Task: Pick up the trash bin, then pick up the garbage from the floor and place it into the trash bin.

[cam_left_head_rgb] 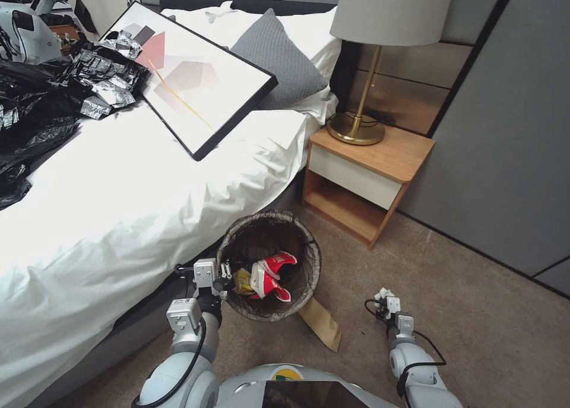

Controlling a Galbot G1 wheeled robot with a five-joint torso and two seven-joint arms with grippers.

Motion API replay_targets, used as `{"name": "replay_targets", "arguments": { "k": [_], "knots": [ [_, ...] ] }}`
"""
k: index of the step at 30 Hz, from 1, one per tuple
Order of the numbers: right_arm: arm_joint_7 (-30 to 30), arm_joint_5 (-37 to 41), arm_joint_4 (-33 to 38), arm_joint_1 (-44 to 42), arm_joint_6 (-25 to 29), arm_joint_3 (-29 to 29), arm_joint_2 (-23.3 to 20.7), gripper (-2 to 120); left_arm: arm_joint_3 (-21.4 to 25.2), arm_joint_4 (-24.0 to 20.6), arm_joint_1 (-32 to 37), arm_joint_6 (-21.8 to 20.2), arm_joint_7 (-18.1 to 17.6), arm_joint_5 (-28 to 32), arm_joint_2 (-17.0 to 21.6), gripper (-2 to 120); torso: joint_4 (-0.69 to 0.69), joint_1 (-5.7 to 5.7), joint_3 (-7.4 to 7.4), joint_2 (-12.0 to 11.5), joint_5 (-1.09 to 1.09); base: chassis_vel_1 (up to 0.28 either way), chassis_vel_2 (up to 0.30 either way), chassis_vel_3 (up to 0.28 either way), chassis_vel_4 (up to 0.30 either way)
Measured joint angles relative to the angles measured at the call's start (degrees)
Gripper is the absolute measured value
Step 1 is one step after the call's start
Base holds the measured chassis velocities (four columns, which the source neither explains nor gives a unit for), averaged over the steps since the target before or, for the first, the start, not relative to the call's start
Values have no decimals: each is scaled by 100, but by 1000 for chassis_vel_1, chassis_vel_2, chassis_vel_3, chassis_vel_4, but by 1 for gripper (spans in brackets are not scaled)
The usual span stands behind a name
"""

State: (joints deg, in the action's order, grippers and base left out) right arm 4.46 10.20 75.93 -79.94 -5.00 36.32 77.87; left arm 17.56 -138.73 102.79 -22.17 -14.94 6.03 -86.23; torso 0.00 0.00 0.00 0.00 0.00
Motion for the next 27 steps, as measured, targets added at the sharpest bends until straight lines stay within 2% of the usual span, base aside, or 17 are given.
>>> {"name": "replay_targets", "arguments": {
  "k": [14, 16, 17, 18, 19, 20, 21, 22, 23, 24, 25, 26, 27],
  "knots": [
    [-50, -59, 88, -47, 202, 53, -28, 0, 0, 0, 0, 0, 0, 0, 0, 2, 0, 0, 0, 0, 0, 0, 0, 0, 0],
    [-86, -36, 705, -234, 473, 62, -46, 0, 0, 0, 0, 0, 0, 0, 0, 2, -1, 0, 0, 0, 1, 0, 0, 0, 0],
    [-86, -36, 705, -234, 473, 62, -46, 0, 0, 0, 0, 0, 0, 0, 0, 2, -1, 0, 0, 0, 1, 0, 0, 0, 0],
    [-252, 52, 1201, -353, 908, 46, -64, 0, 0, 0, 0, 0, 0, 0, 0, 2, -2, 0, 0, 0, 0, 0, 0, 0, 0],
    [-755, 157, 1898, -495, 1624, 28, -94, 0, 0, 0, 0, 0, 0, 0, 0, 2, 1, 0, 0, 0, -1, 0, 0, 0, 0],
    [-755, 157, 1898, -495, 1624, 28, -94, 0, 0, 0, 0, 0, 0, 0, 0, 2, 1, 0, 0, 0, -1, 0, 0, 0, 0],
    [-1690, 505, 2778, -723, 2429, -13, -136, 0, -1, 0, 0, 0, 0, 0, 0, 2, 1, 0, 0, 0, -1, 0, 0, 0, 0],
    [-2148, 687, 3137, -830, 2717, -32, -156, 0, 0, 0, 1, 0, 0, 0, 0, 2, 1, 0, 0, 0, -2, 0, 0, 0, 0],
    [-2709, 912, 3586, -976, 2974, -87, -185, 0, 0, 0, 0, 0, 0, 0, 0, 2, -1, 0, 0, 0, -2, 0, 0, 0, 0],
    [-2709, 912, 3586, -976, 2974, -87, -185, 0, 0, 0, 0, 0, 0, 0, 0, 2, -1, 0, 0, 0, -2, 0, 0, 0, 0],
    [-3110, 1105, 3941, -1067, 3108, -171, -219, 0, 0, 0, 0, 0, 0, 0, 0, 2, -2, 0, 0, 0, -2, 0, 0, 0, 0],
    [-3110, 1105, 3941, -1067, 3108, -171, -219, 0, 0, 0, 0, 0, 0, 0, 0, 2, -2, 0, 0, 0, -2, 0, 0, 0, 0],
    [-3556, 1359, 4370, -1155, 3161, -332, -278, 0, -1, 0, 0, 0, 0, 0, 0, 2, -1, 0, 0, 0, -2, 0, 0, 0, 0]
  ]
}}
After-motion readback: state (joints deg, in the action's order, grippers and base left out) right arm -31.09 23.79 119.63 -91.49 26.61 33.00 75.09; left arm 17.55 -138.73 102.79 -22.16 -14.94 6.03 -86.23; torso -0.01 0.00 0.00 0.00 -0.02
